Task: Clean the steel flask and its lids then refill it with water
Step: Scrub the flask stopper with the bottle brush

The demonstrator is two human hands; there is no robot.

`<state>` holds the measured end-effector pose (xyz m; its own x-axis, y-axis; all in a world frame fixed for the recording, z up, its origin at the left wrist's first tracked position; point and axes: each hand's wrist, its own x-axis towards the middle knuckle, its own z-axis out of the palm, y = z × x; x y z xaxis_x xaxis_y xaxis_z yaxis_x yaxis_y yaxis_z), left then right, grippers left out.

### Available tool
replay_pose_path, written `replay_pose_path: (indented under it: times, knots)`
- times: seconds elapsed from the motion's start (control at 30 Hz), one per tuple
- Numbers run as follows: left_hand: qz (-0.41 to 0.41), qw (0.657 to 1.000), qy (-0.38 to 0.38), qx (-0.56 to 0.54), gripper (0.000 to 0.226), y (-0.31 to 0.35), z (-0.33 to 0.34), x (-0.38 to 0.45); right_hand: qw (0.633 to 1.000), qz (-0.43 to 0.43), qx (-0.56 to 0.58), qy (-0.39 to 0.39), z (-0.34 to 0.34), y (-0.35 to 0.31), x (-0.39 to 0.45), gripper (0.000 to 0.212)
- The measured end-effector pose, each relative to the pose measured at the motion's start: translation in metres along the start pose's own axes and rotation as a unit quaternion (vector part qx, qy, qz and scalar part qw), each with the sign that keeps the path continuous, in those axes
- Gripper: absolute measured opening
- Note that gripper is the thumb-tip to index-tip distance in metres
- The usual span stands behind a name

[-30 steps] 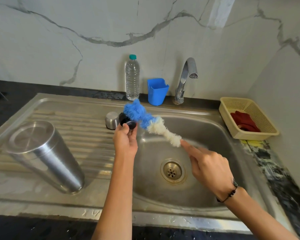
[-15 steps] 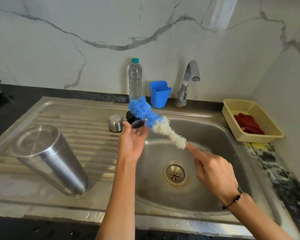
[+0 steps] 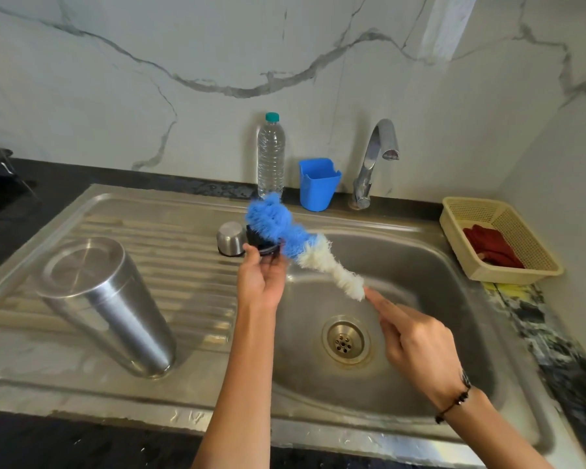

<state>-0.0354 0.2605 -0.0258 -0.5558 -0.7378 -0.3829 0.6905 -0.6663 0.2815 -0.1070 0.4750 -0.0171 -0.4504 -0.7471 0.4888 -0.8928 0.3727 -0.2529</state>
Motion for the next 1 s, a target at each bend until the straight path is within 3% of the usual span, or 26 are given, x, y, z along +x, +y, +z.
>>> replay_pose_path:
  times: [0.1,0.37,0.63,0.77,1.0]
  knots:
    - [-0.001,1.000,-0.002,-0.019,0.033,0.000,0.003,-0.001,1.000,0.009,0.016,0.018,0.004,0.003,0.000,0.047]
    - [-0.006,0.994,-0.054,0.095,0.031,0.011,0.006,-0.002,1.000,-0.009,0.012,0.007,0.005,-0.003,-0.003,0.049]
    - [-0.024,0.998,-0.054,0.033,0.040,0.010,0.008,-0.005,1.000,0.010,0.015,0.014,0.007,0.008,-0.005,0.046]
    - [-0.017,0.994,-0.075,0.080,0.025,0.006,0.006,-0.005,1.000,-0.023,0.008,0.003,0.004,0.006,-0.007,0.049]
    - [-0.037,0.995,-0.089,0.027,0.034,0.006,0.007,-0.011,0.998,0.033,0.054,0.016,0.013,0.013,-0.009,0.048]
